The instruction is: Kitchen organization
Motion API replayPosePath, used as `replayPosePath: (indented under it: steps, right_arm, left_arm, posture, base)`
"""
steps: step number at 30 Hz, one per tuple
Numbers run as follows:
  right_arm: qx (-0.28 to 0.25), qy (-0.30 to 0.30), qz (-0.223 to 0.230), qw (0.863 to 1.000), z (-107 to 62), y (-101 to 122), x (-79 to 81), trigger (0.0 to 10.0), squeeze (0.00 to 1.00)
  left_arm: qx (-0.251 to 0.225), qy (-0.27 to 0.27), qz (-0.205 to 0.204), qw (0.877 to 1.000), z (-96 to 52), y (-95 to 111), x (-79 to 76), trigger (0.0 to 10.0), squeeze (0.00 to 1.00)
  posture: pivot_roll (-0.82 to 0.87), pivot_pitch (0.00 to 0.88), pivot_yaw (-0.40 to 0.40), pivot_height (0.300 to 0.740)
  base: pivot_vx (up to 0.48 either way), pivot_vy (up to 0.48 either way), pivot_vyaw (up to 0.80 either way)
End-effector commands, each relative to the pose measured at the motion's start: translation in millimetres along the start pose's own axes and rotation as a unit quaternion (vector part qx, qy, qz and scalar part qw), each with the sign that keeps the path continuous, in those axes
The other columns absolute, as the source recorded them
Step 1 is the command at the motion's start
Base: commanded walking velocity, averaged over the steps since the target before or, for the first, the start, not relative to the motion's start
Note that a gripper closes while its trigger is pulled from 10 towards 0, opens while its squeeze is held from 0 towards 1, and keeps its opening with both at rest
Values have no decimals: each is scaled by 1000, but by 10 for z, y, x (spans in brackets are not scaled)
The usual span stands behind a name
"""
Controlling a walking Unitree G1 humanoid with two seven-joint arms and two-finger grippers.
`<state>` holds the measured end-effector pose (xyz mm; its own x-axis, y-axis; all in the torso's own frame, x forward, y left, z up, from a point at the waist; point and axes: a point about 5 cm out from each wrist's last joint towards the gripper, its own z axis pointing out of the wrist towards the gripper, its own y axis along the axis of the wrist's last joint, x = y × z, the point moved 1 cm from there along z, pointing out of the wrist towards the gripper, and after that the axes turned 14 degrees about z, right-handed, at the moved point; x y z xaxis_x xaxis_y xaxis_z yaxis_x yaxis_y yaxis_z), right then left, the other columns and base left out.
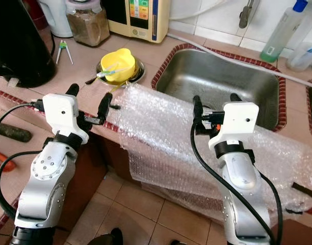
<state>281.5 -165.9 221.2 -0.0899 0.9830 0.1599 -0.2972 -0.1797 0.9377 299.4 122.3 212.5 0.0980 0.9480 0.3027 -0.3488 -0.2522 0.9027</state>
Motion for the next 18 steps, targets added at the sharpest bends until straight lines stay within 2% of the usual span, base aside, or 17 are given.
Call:
replayPosePath:
  steps: [1,18]
  right_arm:
    - [-2,3,-2,1000,-4,9,0,10000,0]
    - [3,8,-6,1000,-13,-23,13,10000,0]
  left_arm:
    - [0,-4,-3,1000,-29,12,-12,10000,0]
    - [5,-17,-5,1000,-42,1,-71,10000,0]
  posture:
    - [29,201,-23,740]
    - [27,201,-20,740]
  base:
    - [405,0,0]
    - [414,0,0]
